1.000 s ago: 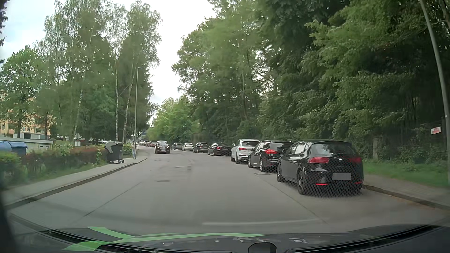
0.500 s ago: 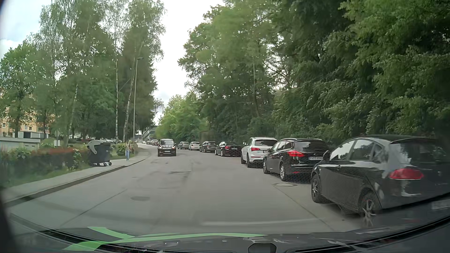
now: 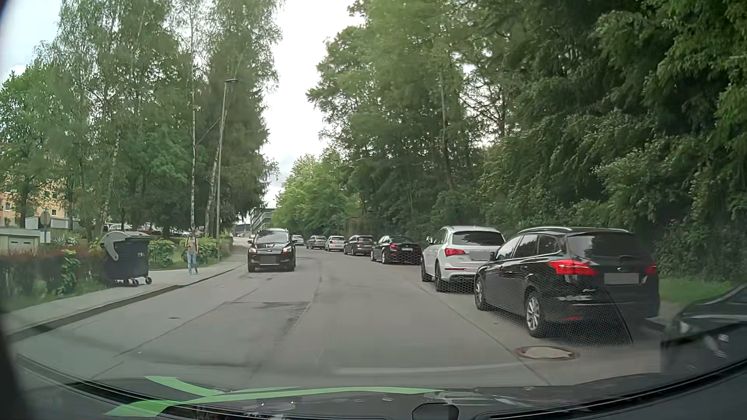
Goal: Follow the waypoints while adhering to traffic rules and regulations
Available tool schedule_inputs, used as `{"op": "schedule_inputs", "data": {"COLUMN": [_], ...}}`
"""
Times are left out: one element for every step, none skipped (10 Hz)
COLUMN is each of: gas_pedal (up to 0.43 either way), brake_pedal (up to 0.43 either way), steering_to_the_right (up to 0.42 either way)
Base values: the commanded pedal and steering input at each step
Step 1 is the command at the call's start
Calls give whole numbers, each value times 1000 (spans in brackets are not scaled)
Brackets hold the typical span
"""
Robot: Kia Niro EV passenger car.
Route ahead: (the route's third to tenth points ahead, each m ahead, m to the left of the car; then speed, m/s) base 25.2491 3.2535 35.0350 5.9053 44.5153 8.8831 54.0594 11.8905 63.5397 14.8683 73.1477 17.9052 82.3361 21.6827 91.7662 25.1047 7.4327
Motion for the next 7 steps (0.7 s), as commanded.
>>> {"op": "schedule_inputs", "data": {"gas_pedal": [118, 118, 118, 118, 118, 110, 110], "brake_pedal": [0, 0, 0, 0, 0, 0, 0], "steering_to_the_right": [-47, -48, -48, -48, -48, -48, -48]}}
